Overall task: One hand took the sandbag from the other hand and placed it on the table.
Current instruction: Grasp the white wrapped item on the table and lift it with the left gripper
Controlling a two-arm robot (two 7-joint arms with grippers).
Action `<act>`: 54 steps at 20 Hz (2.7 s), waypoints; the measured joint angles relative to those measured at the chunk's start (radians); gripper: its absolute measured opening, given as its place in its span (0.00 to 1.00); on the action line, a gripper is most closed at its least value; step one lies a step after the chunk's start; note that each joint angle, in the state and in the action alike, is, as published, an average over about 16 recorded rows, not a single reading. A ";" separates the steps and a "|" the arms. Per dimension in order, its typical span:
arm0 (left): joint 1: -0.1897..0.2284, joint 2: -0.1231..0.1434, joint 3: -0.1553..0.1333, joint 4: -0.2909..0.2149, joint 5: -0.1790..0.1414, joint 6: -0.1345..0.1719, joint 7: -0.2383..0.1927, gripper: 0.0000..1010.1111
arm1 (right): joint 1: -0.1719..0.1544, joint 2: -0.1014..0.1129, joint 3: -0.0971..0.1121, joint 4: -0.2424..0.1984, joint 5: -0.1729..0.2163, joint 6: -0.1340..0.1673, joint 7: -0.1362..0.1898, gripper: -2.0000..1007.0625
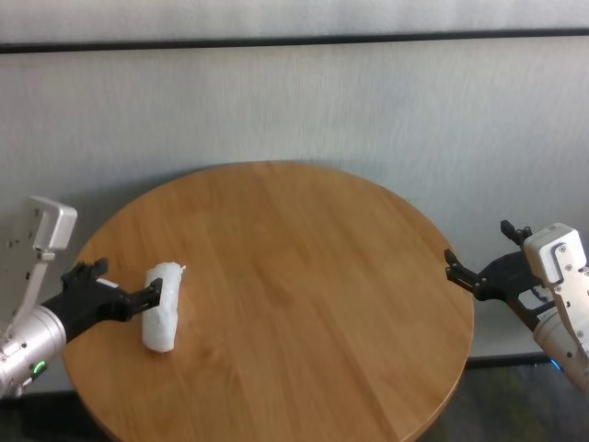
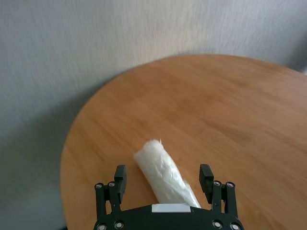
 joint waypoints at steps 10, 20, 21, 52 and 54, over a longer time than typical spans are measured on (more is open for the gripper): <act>-0.009 -0.065 -0.043 -0.030 -0.068 0.213 0.062 0.99 | 0.000 0.000 0.000 0.000 0.000 0.000 0.000 0.99; -0.052 -0.140 -0.035 -0.038 -0.046 0.387 0.170 0.99 | 0.000 0.000 0.000 0.000 0.000 0.000 0.000 0.99; -0.057 -0.146 -0.032 -0.036 -0.041 0.399 0.179 0.99 | 0.000 0.000 0.000 0.000 0.000 0.000 0.000 0.99; -0.123 -0.240 0.008 0.115 0.064 0.441 0.186 0.99 | 0.000 0.000 0.000 0.000 0.000 0.000 0.000 0.99; -0.125 -0.244 0.008 0.123 0.069 0.438 0.182 0.99 | 0.000 0.000 0.000 0.000 0.000 0.000 0.000 0.99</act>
